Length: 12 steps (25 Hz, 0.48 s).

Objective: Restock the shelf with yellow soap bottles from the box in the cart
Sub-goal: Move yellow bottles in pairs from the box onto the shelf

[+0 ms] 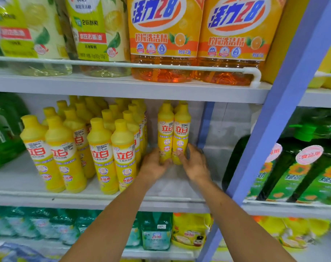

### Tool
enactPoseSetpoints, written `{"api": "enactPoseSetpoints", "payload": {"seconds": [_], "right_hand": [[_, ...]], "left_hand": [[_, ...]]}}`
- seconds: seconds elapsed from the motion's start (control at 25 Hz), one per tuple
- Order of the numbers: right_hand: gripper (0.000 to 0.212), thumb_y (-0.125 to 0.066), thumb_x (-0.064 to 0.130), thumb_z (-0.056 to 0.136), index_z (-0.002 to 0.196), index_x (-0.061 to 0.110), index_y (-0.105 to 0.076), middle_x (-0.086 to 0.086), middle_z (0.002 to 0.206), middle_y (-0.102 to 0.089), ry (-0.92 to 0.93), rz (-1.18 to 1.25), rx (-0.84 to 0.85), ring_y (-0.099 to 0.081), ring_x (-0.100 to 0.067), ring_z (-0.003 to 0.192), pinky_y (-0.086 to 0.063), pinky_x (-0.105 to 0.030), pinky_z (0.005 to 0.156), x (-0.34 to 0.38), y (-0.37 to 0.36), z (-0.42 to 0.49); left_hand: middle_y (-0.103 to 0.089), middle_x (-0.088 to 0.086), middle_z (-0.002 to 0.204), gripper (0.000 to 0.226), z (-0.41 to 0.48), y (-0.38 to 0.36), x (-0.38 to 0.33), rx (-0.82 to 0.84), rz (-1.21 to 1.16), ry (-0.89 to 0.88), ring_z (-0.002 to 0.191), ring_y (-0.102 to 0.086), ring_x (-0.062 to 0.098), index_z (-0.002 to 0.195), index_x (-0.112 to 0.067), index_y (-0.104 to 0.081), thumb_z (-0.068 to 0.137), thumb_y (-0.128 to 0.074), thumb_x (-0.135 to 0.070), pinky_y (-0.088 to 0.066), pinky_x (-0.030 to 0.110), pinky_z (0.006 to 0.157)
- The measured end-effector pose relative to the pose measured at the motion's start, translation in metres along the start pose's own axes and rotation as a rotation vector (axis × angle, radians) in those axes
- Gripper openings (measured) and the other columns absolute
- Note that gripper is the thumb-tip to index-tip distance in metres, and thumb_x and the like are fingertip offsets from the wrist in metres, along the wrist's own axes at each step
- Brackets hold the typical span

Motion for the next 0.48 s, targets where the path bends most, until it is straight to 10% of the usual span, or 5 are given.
{"api": "enactPoseSetpoints", "payload": {"seconds": [0.48], "right_hand": [[0.077, -0.054, 0.067, 0.089, 0.145, 0.017, -0.041, -0.011, 0.145, -0.045, 0.159, -0.689, 0.300, -0.042, -0.034, 0.133, -0.042, -0.045, 0.104, 0.088, 0.039, -0.158]], "left_hand": [[-0.049, 0.012, 0.134, 0.093, -0.161, 0.071, -0.012, 0.156, 0.884, -0.457, 0.128, -0.042, 0.033, 0.139, -0.015, -0.041, 0.077, -0.024, -0.082, -0.036, 0.044, 0.108]]}}
Point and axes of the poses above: each hand's wrist, its own z-axis towards the middle knuckle, its own y-axis out of the back of the hand, x = y × z, the point moved 5 cm from there along z, towards the middle knuckle
